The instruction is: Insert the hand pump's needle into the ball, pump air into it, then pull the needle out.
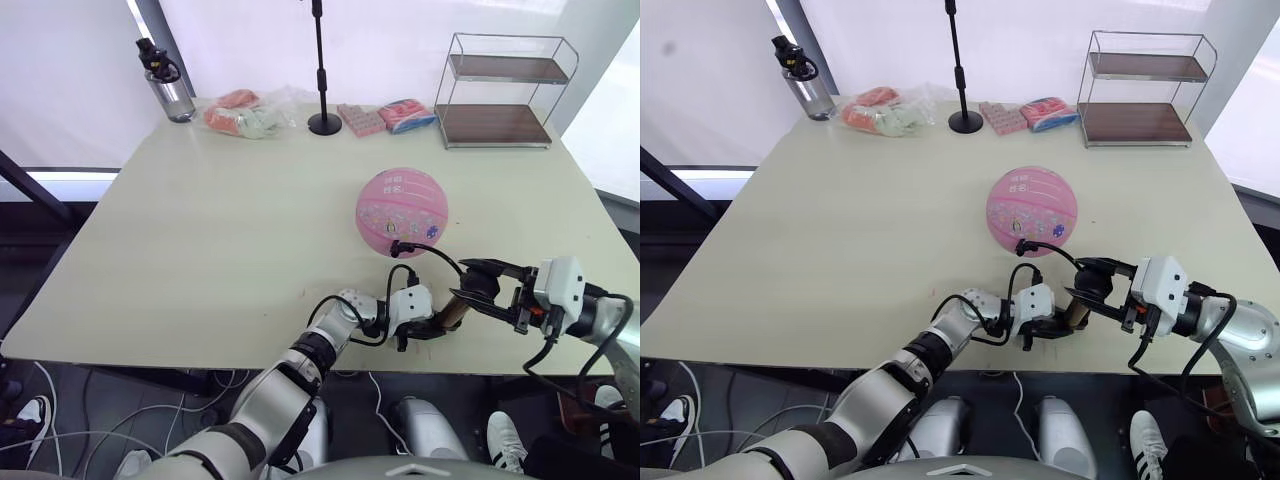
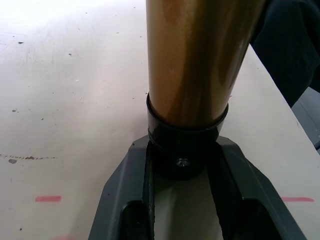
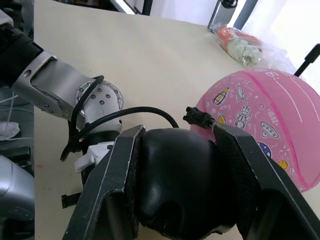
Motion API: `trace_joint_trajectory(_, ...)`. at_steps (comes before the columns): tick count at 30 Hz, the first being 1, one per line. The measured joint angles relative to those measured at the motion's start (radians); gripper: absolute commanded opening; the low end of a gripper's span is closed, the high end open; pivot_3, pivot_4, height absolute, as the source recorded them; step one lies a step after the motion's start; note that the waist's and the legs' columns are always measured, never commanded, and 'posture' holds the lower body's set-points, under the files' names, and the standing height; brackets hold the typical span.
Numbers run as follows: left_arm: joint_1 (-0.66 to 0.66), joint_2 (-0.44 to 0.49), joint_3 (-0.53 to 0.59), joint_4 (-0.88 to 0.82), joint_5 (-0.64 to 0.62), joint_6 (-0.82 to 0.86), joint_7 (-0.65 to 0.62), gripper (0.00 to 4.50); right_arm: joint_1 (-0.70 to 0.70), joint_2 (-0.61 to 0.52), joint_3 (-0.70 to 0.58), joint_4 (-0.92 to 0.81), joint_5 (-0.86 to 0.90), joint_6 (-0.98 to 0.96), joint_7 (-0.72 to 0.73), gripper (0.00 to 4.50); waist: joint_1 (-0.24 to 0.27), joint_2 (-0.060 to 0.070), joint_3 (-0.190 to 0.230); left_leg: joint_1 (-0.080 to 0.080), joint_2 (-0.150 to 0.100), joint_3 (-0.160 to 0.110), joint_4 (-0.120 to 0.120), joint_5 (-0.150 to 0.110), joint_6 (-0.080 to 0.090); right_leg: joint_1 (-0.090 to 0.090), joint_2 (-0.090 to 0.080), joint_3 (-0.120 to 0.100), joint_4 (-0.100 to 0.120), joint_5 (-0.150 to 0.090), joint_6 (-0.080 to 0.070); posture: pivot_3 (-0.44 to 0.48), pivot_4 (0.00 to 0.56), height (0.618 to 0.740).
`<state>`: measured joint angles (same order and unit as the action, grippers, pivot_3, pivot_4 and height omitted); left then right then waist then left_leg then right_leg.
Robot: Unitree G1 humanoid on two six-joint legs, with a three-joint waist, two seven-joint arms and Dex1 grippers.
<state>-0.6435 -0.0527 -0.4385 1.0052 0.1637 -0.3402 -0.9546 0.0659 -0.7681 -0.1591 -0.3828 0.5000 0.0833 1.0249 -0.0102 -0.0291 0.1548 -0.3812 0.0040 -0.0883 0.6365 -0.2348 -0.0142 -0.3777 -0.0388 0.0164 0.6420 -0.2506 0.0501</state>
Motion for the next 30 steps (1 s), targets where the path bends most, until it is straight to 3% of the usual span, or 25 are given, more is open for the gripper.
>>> trace_joint_trajectory(4, -0.002, -0.011, 0.003, 0.002, -0.001, -0.003, -0.001, 1.0, -0.084, -0.126, -0.12, -0.025, 0.17, 0.151, 0.042, 1.73, 0.007, 0.007, 0.005, -0.002, -0.002, 0.0, 0.0, 0.0, 0.0, -0.001, -0.002, 0.0, -0.001, 0.001, 0.002, 0.0, 0.15, 0.731)
trace_joint_trajectory(14, -0.004, -0.011, 0.009, 0.004, -0.001, -0.01, -0.003, 1.0, -0.282, -0.292, -0.299, -0.044, 0.442, 0.392, 0.05, 1.73, 0.009, 0.008, 0.01, -0.003, -0.002, 0.0, 0.0, 0.0, 0.0, -0.001, -0.002, -0.001, -0.001, 0.001, 0.001, 0.0, 0.15, 0.731)
trace_joint_trajectory(25, -0.007, -0.012, 0.008, 0.004, -0.001, -0.014, -0.005, 1.0, -0.328, -0.316, -0.309, -0.027, 0.478, 0.5, 0.042, 1.73, 0.012, 0.009, 0.012, -0.005, -0.002, 0.001, 0.001, 0.0, 0.0, -0.004, -0.002, 0.0, -0.001, 0.001, 0.003, 0.0, 0.15, 0.731)
trace_joint_trajectory(30, -0.006, -0.012, 0.006, 0.007, -0.001, -0.014, -0.004, 1.0, -0.261, -0.258, -0.326, -0.051, 0.407, 0.429, 0.057, 1.73, 0.013, 0.006, 0.011, -0.004, -0.001, 0.0, 0.0, 0.0, 0.0, -0.003, -0.001, 0.0, -0.001, 0.001, 0.003, 0.0, 0.15, 0.731)
